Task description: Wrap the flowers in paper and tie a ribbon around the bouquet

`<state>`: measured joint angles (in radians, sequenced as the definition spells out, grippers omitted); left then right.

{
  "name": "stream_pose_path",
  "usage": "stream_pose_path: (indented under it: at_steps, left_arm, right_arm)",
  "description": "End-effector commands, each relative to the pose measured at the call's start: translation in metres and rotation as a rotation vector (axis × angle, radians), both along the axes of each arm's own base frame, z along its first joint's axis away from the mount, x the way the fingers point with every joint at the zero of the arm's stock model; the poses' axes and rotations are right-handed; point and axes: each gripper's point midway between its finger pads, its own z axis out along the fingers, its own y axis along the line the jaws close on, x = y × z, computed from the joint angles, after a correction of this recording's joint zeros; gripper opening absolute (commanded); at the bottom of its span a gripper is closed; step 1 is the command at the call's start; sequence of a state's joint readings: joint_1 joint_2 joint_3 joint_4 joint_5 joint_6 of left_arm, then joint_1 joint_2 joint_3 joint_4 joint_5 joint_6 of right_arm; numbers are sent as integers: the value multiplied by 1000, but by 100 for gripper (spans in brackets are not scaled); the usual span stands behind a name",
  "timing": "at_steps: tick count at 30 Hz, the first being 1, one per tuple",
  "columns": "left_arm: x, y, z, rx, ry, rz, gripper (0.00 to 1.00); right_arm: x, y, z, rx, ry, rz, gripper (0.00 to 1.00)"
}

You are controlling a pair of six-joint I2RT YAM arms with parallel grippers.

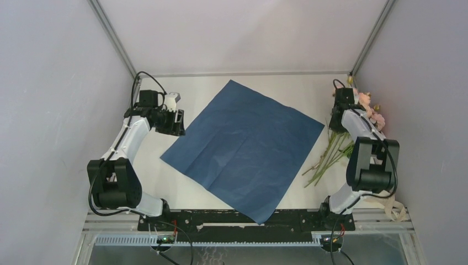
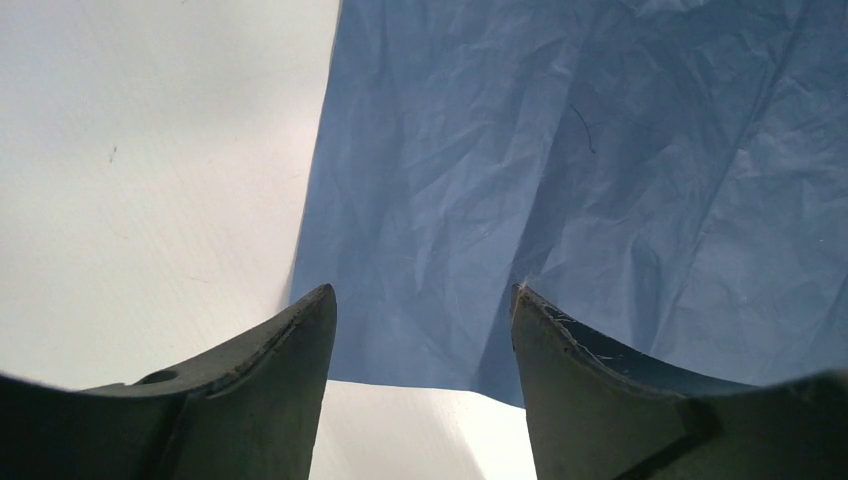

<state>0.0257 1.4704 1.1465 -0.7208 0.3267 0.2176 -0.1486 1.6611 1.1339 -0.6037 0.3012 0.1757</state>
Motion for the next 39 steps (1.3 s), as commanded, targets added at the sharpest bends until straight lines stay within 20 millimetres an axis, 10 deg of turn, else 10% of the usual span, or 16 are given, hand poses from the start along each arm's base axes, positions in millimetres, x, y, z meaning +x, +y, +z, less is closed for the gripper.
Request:
stream_pose_path:
  at_steps: [1, 8, 13, 19, 24, 32, 39]
  left_arm:
    - [-2, -4, 5, -20, -11, -12, 70]
    - [-2, -4, 8, -21, -19, -17, 71]
    - [-3, -5, 9, -23, -21, -19, 72]
    - [-5, -5, 6, -25, -10, -20, 72]
    - [-8, -4, 8, -13, -15, -24, 72]
    - [-8, -2, 6, -2, -23, -23, 72]
    - [-8, -3, 3, -6, -12, -28, 72]
  right_arm:
    - [23, -7, 89, -126, -240, 20, 0]
    - [25, 25, 183, -195, -530, 118, 0]
    - [26, 134, 225, 118, -736, 385, 0]
    - [15, 314, 189, 543, -620, 705, 0]
    - [25, 404, 129, 625, -407, 787, 0]
    - [71, 427, 30, 350, -191, 780, 1]
    - [78, 405, 35, 304, -170, 732, 55]
